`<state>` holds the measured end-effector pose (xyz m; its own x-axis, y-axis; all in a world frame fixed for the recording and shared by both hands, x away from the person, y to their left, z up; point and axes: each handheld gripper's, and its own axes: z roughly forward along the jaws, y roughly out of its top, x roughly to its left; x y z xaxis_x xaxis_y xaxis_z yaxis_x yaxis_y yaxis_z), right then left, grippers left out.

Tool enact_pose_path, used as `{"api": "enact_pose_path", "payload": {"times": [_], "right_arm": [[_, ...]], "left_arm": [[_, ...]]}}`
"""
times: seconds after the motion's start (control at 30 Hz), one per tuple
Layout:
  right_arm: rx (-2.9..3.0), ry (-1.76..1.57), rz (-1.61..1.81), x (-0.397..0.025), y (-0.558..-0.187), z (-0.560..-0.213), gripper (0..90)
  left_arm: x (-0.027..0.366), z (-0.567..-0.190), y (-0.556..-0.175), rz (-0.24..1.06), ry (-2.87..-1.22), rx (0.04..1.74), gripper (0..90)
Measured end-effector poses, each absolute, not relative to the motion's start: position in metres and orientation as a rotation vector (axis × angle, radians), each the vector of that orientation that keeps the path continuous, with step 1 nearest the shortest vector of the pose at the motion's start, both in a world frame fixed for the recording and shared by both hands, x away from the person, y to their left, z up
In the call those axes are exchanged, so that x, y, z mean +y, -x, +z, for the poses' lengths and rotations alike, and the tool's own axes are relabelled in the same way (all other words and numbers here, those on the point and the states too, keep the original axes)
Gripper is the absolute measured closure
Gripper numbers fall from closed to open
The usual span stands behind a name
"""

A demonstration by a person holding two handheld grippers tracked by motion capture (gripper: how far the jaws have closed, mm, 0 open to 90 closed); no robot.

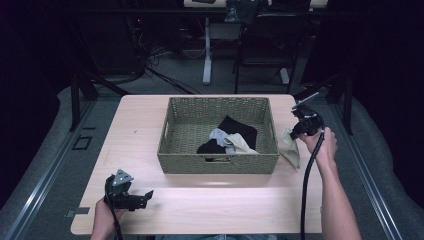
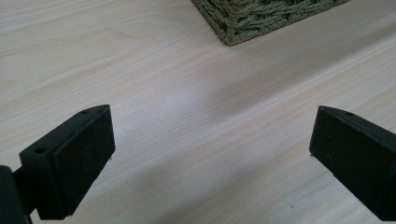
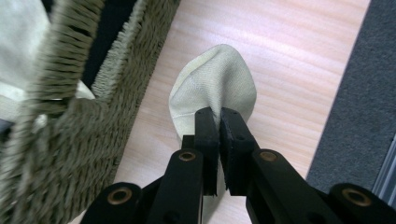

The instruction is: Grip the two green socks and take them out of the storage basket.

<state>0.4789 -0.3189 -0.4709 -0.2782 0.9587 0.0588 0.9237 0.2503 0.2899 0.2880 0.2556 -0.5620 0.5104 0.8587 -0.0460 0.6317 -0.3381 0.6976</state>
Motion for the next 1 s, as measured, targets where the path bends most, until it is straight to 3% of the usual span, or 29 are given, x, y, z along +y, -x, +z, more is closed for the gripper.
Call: {"api": "enact_pose_path", "payload": {"times": [0.27, 0.37, 0.4, 0.53, 1.0], "right_arm": [[2.367, -1.856, 0.415, -0.318, -0.483, -0.494, 84.6], [2.388, -1.862, 0.399, -0.319, -0.484, -0.496, 72.1], [2.388, -1.862, 0.399, -0.319, -0.484, -0.496, 72.1], [2.345, -1.856, 0.427, -0.32, -0.481, -0.483, 51.1], [2.336, -1.748, 0.527, -0.308, -0.469, -0.432, 18.3]], "left_arm": [[0.256, -0.562, -0.288, 0.437, -2.083, 1.214, 0.2], [0.256, -0.562, -0.288, 0.437, -2.082, 1.215, 0.2], [0.256, -0.562, -0.288, 0.438, -2.082, 1.215, 0.2], [0.256, -0.562, -0.288, 0.437, -2.083, 1.213, 0.2], [0.256, -0.563, -0.289, 0.437, -2.077, 1.225, 0.2]]}}
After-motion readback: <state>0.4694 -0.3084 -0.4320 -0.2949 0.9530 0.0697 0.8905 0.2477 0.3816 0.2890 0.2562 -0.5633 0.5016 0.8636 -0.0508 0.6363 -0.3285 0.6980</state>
